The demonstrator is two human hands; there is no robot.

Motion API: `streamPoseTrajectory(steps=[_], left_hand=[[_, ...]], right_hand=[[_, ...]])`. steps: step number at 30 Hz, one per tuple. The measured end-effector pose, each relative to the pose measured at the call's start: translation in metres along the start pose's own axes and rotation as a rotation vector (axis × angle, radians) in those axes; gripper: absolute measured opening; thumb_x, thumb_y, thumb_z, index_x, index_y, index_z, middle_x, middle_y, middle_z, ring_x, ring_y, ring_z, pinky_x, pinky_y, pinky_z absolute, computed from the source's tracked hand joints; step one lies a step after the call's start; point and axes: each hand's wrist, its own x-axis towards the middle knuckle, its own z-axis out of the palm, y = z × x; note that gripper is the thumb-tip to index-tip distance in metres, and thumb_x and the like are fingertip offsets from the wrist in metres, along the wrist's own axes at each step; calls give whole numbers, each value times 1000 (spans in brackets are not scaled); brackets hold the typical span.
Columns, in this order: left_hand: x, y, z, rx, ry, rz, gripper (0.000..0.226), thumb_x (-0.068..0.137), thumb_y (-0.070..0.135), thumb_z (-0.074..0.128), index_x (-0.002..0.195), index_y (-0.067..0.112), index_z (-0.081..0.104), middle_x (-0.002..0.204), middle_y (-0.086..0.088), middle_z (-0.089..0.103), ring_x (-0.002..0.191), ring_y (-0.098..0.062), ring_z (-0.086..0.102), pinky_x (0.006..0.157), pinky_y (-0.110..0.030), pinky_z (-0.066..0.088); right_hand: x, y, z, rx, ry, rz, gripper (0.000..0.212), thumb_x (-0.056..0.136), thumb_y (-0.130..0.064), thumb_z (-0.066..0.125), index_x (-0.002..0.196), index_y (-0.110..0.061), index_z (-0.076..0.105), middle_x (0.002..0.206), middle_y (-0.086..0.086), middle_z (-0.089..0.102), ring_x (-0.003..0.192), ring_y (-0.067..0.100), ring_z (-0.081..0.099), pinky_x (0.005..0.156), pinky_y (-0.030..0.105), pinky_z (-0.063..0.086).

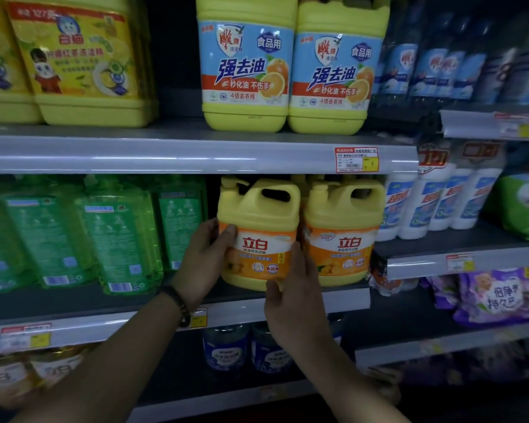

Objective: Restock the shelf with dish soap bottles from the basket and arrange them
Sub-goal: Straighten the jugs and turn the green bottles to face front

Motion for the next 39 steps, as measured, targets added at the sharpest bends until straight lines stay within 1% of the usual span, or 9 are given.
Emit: streamPoseTrajectory(steps=[3,8,17,21,24,27,31,34,39], left_hand=[[-5,-6,-3,151,-9,93,33,106,41,55,137,36,63,129,-3,72,120,-22,69,102,-47,57],[-5,-28,-5,227,-26,64,57,97,55,50,154,51,42,144,-6,57,132,-26,59,112,-55,49],[-21,-29,3,262,-51,88,83,92,19,51,160,56,22,151,-11,49,135,-27,56,112,-52,50],[-14,-44,-7,233,-142,63,84,94,21,56,160,58,21,156,-7,47,137,-27,57,110,-56,51],[-33,-12,-8,255,-156,56,73,101,18,59,157,55,30,153,5,52,137,-13,57,112,-43,51],[-51,5,-19,296,-144,26,54,106,9,57,150,37,41,136,18,58,119,2,63,94,-17,54],[-75,9,-71,494,4,36,63,101,17,67,156,27,38,135,5,58,100,-18,66,86,-34,53],[-96,15,-130,508,82,-36,46,95,19,74,134,34,55,124,4,67,92,-22,71,81,-38,55],[-141,22,-230,588,223,-102,28,96,21,73,122,26,67,113,6,74,105,-20,73,87,-40,58]], right_hand=[[5,0,-9,54,-69,58,83,107,-20,56,170,-22,1,166,3,13,147,25,36,119,31,35],[13,4,-21,63,-163,83,77,111,-17,47,169,-23,-3,168,2,12,150,28,32,123,39,35],[10,4,-27,94,-188,129,86,107,-21,54,168,-32,-6,162,2,25,138,29,46,113,49,48],[7,0,-32,89,-216,123,88,104,-24,57,168,-33,-2,158,1,28,134,29,48,108,48,52],[1,-7,-33,37,-252,111,82,105,-27,59,168,-25,6,158,2,24,132,30,49,104,42,51],[-9,-22,-30,-50,-262,17,67,104,-25,60,161,-20,25,151,3,30,128,28,51,103,40,51],[-18,-54,-14,-132,-361,-137,57,106,-23,58,158,-18,35,155,6,35,142,28,40,114,42,42],[-25,-87,6,-142,-439,-216,60,108,-30,56,162,-20,34,161,4,34,149,26,35,118,41,38],[-44,-152,57,-218,-518,-390,63,108,-48,52,162,-21,34,162,4,38,150,28,35,119,45,36]])
